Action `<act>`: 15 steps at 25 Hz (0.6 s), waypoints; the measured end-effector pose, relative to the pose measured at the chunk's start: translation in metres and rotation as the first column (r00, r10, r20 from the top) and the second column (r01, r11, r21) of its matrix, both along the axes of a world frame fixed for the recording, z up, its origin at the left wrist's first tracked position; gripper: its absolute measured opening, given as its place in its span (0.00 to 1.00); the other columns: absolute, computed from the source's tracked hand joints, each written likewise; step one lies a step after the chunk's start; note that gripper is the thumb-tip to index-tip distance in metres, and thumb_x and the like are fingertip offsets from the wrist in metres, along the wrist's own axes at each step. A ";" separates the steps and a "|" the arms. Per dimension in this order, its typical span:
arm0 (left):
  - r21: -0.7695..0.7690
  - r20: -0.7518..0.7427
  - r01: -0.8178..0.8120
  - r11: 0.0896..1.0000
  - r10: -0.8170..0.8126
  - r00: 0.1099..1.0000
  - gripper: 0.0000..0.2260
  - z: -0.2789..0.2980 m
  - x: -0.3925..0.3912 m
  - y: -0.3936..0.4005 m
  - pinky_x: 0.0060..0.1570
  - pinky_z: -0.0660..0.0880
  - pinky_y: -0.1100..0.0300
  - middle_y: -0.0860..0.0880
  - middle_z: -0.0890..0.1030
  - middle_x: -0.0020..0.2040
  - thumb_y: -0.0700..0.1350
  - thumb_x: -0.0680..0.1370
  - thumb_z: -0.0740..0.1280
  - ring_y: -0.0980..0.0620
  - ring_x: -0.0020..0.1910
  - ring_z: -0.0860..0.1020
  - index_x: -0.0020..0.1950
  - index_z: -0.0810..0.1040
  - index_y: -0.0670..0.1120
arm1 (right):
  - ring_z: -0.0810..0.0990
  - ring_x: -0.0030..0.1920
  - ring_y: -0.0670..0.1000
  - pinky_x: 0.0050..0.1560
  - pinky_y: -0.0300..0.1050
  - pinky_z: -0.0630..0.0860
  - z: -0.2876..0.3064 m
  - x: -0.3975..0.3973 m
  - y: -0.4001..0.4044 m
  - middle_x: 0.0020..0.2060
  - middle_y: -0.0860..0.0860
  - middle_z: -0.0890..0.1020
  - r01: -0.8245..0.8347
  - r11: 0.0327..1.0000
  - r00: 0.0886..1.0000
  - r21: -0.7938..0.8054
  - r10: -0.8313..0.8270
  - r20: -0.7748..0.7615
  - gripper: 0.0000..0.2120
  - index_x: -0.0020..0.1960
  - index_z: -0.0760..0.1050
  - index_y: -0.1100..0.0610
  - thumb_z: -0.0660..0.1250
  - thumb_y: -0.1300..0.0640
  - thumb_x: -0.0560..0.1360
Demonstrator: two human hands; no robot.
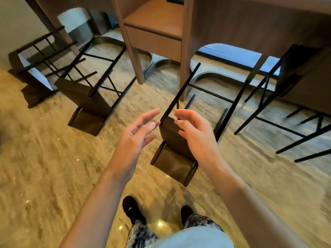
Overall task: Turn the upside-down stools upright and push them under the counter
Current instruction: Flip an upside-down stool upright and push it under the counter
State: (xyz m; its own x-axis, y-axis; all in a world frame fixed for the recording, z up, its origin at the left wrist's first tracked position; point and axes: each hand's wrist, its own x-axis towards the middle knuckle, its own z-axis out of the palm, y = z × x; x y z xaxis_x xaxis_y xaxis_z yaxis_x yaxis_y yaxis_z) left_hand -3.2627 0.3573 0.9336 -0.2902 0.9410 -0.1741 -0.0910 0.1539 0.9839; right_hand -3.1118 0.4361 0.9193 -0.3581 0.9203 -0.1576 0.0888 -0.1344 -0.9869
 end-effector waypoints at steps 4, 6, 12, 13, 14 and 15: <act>-0.009 0.012 0.099 0.995 -0.099 0.995 0.15 -0.013 -0.066 0.029 0.65 0.73 0.53 0.61 0.79 0.65 0.49 0.80 0.61 0.57 0.66 0.77 0.65 0.79 0.57 | 0.78 0.59 0.36 0.64 0.48 0.76 -0.013 -0.055 0.009 0.57 0.38 0.81 0.125 0.992 0.992 -0.018 -0.125 0.008 0.14 0.64 0.77 0.47 0.63 0.56 0.80; -0.029 0.015 0.179 0.983 -0.178 0.984 0.14 -0.021 -0.101 0.046 0.65 0.73 0.53 0.60 0.80 0.64 0.46 0.83 0.61 0.57 0.65 0.77 0.64 0.80 0.58 | 0.77 0.59 0.35 0.64 0.47 0.76 -0.018 -0.086 0.012 0.57 0.38 0.81 0.224 0.974 0.974 -0.017 -0.224 0.019 0.14 0.64 0.77 0.47 0.63 0.56 0.80; -0.077 0.062 0.335 0.939 -0.331 0.941 0.15 -0.059 -0.149 0.089 0.67 0.72 0.50 0.56 0.80 0.65 0.42 0.83 0.60 0.56 0.65 0.78 0.63 0.81 0.56 | 0.78 0.59 0.36 0.64 0.46 0.76 -0.042 -0.131 0.021 0.57 0.39 0.81 0.473 0.881 0.881 -0.018 -0.472 0.045 0.14 0.64 0.77 0.48 0.63 0.57 0.80; -0.070 0.071 0.346 0.936 -0.342 0.937 0.15 -0.068 -0.151 0.095 0.67 0.72 0.49 0.55 0.80 0.65 0.42 0.83 0.60 0.55 0.66 0.77 0.64 0.81 0.54 | 0.78 0.59 0.37 0.65 0.47 0.76 -0.050 -0.131 0.022 0.57 0.41 0.82 0.511 0.859 0.859 -0.035 -0.510 0.035 0.14 0.64 0.77 0.50 0.63 0.58 0.80; -0.065 0.075 0.352 0.934 -0.347 0.935 0.14 -0.078 -0.153 0.101 0.67 0.71 0.49 0.54 0.80 0.65 0.42 0.83 0.61 0.55 0.66 0.77 0.66 0.80 0.52 | 0.79 0.59 0.38 0.65 0.48 0.75 -0.059 -0.131 0.023 0.57 0.42 0.82 0.539 0.840 0.842 -0.054 -0.539 0.027 0.14 0.64 0.77 0.51 0.63 0.59 0.80; -0.071 0.080 0.354 0.933 -0.348 0.934 0.14 -0.087 -0.152 0.107 0.68 0.71 0.48 0.54 0.80 0.65 0.42 0.82 0.62 0.54 0.66 0.77 0.66 0.79 0.51 | 0.79 0.59 0.40 0.66 0.49 0.75 -0.068 -0.130 0.024 0.57 0.43 0.82 0.564 0.822 0.825 -0.080 -0.564 0.020 0.14 0.64 0.77 0.52 0.62 0.60 0.81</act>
